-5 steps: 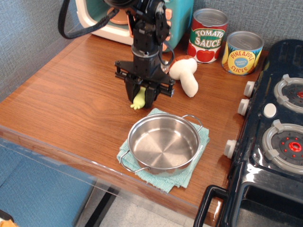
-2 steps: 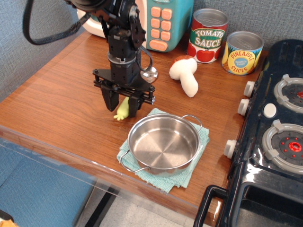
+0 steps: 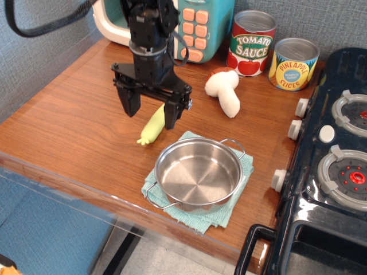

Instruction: Move the spoon to the upper left of the pot

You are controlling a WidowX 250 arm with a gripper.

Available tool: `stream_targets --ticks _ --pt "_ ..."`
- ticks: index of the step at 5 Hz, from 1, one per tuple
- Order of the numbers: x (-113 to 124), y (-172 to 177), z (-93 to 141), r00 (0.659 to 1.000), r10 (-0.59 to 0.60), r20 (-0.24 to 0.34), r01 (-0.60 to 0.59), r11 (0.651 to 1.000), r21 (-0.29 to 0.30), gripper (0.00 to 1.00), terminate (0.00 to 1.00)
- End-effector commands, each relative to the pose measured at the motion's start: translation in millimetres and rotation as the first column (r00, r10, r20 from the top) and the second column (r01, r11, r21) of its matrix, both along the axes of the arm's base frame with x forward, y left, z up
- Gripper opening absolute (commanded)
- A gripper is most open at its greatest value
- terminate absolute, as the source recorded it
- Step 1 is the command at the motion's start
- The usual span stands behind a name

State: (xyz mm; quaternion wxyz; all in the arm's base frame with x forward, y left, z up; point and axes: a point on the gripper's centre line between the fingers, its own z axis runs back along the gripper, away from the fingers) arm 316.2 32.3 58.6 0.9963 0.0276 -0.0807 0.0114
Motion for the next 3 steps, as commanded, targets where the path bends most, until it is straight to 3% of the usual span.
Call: stream_targets --ticks 1,2,3 --pt "-8.3 -11.0 21.4 0.998 -0.020 0.060 0.021 1.000 -0.013 1.00 0.00" --pt "-8.3 -11.0 21.4 0.998 -0.020 0.060 0.021 1.000 -0.013 1.00 0.00" --pt "-8.3 -11.0 21.4 0.998 -0.020 0.060 0.021 1.000 -0.013 1.00 1.00"
